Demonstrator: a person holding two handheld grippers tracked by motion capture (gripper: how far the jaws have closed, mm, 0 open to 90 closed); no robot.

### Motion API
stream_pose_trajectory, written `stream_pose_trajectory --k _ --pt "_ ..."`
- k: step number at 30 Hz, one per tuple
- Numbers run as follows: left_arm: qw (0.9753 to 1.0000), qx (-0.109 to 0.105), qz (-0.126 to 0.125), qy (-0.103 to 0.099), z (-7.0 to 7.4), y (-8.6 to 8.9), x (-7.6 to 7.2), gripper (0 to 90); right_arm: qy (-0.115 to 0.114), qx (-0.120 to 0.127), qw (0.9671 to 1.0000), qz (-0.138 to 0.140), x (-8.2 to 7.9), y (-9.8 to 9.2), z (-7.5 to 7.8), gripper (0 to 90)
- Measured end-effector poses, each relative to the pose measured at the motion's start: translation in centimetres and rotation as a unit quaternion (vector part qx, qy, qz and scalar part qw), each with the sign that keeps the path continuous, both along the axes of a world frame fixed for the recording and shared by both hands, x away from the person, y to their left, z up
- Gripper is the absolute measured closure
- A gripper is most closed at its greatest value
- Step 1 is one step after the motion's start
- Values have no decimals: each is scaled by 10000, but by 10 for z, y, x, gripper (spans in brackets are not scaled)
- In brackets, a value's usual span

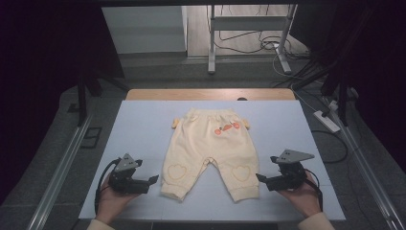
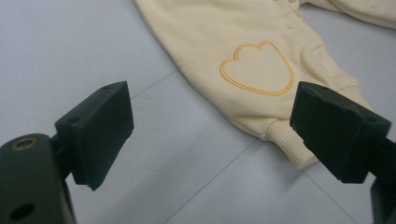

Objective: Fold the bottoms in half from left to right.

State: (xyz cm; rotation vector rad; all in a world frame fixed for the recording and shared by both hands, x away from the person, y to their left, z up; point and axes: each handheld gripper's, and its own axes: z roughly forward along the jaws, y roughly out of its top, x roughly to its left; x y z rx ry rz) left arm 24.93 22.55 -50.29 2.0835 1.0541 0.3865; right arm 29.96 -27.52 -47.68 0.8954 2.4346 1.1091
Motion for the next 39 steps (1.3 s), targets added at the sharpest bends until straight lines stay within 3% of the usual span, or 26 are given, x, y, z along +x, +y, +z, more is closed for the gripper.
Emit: stream_pose_trajectory --k 39 --pt "9999 32 -93 60 -3 -1 3 140 63 -83 9999 72 0 7 -4 138"
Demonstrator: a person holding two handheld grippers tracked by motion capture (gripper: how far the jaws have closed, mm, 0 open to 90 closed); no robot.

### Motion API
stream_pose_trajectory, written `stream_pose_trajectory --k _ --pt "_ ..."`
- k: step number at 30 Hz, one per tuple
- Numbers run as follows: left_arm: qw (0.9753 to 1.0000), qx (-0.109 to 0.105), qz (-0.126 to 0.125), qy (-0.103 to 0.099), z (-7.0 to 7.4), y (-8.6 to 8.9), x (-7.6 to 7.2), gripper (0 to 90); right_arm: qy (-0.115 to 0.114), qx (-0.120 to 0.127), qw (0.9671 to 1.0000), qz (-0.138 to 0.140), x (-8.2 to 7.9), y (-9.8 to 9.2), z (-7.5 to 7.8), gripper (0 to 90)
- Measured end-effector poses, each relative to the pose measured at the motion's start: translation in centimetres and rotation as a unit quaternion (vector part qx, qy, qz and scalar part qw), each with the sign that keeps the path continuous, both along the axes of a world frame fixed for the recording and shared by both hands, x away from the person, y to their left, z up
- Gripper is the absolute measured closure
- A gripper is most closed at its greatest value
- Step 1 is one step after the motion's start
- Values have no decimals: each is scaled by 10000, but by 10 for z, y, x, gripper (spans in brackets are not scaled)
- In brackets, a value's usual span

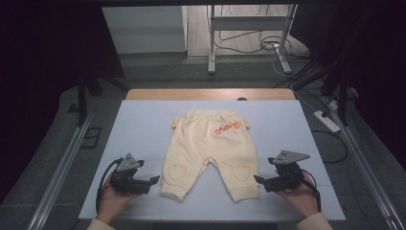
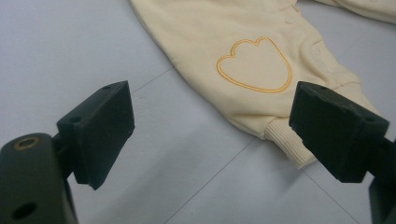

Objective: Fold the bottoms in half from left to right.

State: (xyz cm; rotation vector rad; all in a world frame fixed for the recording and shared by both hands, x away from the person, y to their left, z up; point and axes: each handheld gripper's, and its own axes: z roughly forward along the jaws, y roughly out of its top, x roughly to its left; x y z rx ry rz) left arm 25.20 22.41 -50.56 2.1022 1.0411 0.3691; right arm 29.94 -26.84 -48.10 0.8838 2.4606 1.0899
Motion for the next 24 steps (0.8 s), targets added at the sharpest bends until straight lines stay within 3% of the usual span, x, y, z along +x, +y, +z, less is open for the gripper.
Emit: stream_pose_trajectory --k 24 --pt "10000 20 -15 1 0 0 0 144 38 48 9992 404 -7 36 2 141"
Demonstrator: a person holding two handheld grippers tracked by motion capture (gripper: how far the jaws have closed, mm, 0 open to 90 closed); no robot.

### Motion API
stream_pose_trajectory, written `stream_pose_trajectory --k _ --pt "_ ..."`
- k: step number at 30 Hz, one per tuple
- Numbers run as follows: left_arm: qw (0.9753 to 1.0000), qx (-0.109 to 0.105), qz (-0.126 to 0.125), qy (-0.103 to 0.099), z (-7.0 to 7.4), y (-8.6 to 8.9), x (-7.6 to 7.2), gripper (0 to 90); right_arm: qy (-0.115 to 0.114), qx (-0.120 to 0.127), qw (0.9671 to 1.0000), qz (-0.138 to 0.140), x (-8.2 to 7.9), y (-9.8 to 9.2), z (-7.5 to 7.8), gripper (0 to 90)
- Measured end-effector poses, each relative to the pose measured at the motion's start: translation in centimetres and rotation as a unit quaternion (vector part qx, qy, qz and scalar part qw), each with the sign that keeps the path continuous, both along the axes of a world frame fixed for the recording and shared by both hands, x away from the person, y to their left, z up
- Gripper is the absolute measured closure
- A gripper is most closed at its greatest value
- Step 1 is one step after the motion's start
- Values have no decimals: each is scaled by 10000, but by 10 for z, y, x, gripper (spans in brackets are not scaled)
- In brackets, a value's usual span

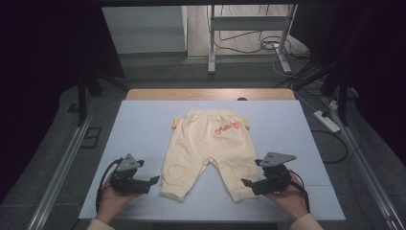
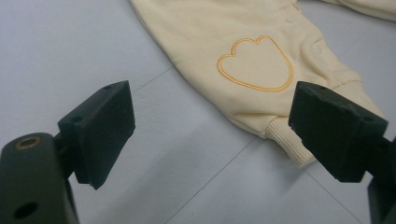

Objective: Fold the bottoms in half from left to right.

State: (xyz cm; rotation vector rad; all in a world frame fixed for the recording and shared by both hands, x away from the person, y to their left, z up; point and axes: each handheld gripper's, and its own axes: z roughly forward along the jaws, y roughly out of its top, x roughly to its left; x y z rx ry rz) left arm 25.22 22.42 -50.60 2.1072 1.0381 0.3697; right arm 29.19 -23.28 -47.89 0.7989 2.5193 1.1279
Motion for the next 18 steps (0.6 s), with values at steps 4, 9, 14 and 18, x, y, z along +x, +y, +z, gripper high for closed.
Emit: stream_pose_trajectory --k 4,9,14,18 --pt "10000 -1 6 2 0 0 0 144 10 0 10000 65 -1 5 -1 141" --pt "10000 3 2 -2 0 0 0 144 30 -20 9999 122 -2 10 -2 141" --pt "10000 17 5 -1 -1 -1 0 144 39 -22 9998 198 -2 18 -3 142" --pt "10000 20 7 -2 -1 0 0 144 48 -47 9997 245 -2 21 -3 142"
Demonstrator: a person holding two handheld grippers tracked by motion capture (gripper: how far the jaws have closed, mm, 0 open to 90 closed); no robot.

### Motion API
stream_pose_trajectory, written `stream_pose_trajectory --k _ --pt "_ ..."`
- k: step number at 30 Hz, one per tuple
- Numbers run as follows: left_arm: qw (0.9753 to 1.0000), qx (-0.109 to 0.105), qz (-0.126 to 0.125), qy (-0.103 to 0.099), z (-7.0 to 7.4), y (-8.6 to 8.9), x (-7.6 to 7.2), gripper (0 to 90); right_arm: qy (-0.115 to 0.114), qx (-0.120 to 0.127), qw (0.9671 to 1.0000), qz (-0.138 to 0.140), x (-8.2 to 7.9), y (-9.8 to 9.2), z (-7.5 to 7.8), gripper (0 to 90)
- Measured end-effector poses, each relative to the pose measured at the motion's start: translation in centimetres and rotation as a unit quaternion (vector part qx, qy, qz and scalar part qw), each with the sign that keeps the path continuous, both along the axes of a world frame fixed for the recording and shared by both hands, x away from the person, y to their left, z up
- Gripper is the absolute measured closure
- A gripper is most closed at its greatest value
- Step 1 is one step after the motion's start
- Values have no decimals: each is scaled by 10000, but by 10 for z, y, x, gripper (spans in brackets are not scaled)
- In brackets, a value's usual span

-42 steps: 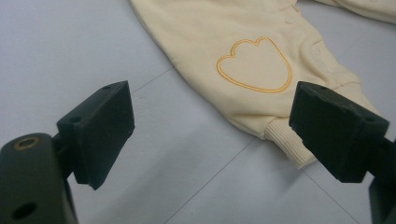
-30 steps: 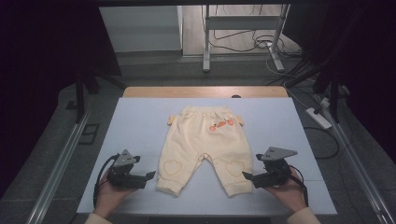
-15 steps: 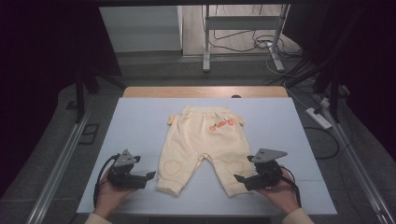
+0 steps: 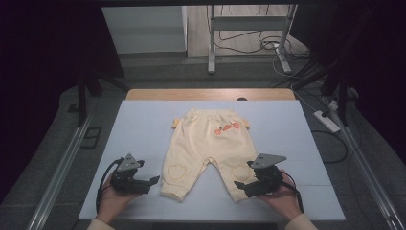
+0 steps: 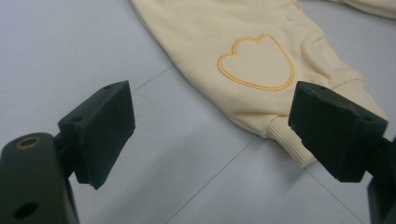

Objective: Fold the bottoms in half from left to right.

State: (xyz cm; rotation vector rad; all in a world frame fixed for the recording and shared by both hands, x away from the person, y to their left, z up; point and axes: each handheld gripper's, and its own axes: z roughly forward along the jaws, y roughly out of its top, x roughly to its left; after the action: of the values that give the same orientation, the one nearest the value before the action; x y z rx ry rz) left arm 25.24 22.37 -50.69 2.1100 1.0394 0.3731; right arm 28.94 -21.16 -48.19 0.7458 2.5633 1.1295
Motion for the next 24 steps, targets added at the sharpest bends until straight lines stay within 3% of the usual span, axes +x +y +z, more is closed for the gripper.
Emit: stream_pose_trajectory --k 24 --pt "10000 27 6 -5 -1 0 0 145 99 -13 9991 423 -1 41 -4 144"
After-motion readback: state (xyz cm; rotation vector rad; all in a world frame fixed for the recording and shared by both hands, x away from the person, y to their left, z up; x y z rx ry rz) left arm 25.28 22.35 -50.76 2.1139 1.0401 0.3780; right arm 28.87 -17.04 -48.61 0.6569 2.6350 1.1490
